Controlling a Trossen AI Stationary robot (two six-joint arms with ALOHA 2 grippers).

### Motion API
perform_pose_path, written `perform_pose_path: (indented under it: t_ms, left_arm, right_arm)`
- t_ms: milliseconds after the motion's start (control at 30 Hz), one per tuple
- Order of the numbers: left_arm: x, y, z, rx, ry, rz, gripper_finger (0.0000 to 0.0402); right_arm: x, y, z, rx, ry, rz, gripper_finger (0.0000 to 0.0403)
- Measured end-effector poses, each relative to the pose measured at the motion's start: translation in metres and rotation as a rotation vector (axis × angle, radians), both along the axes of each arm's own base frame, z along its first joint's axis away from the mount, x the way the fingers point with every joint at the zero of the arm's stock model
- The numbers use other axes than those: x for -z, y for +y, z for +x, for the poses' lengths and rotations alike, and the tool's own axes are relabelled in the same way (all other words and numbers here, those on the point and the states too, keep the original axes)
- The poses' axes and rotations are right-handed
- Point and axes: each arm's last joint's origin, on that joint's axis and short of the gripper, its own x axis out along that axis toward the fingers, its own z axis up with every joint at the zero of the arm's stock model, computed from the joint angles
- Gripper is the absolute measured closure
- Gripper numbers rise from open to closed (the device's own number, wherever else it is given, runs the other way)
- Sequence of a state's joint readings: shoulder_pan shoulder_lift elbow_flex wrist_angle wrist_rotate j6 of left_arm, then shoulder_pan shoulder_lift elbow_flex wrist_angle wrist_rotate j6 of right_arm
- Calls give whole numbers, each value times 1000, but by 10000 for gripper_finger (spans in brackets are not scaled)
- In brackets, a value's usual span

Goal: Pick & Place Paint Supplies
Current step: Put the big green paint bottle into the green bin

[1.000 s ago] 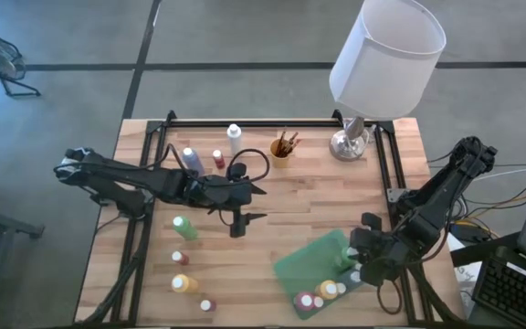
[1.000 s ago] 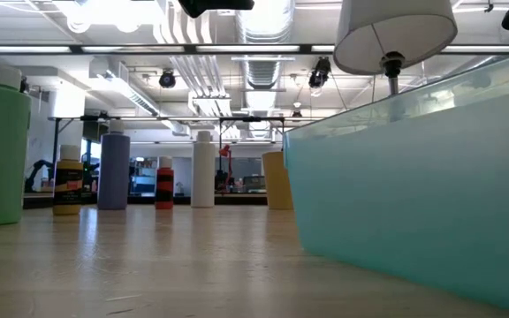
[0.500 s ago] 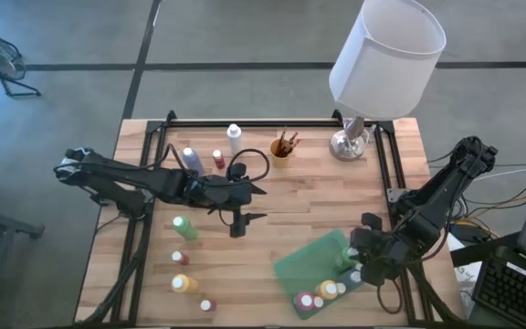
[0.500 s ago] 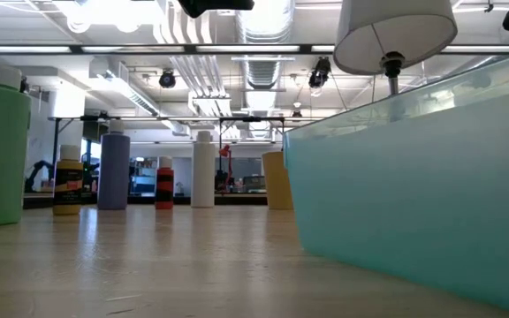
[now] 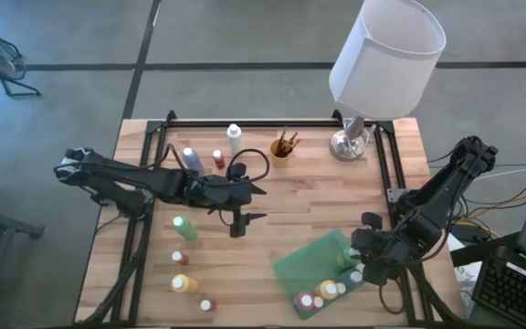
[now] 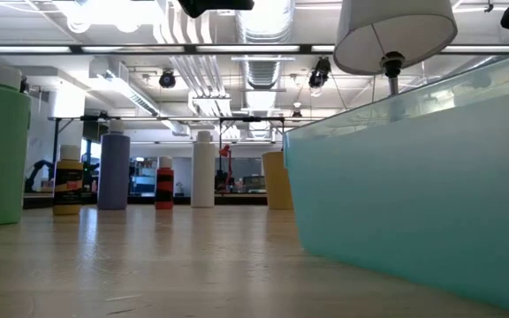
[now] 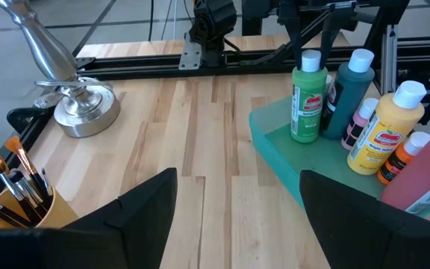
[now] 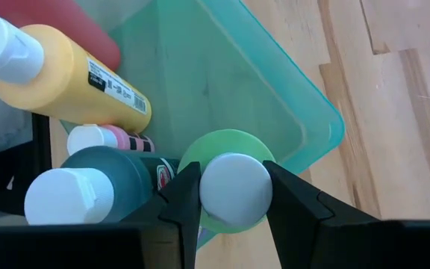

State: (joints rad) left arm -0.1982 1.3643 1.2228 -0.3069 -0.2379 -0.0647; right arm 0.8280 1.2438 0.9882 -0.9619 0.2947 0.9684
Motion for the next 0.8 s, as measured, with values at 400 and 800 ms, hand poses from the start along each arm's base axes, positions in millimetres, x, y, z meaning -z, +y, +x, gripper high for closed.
perform_pose_path:
  t_ms: [400,800]
  left_arm:
    - [0,0,0,0,0,0,115]
    - [0,0,0,0,0,0,115]
  right_arm:
    - [1,1,1,12,-1,17,230]
    - [-1,3,2,8,-9,35,196]
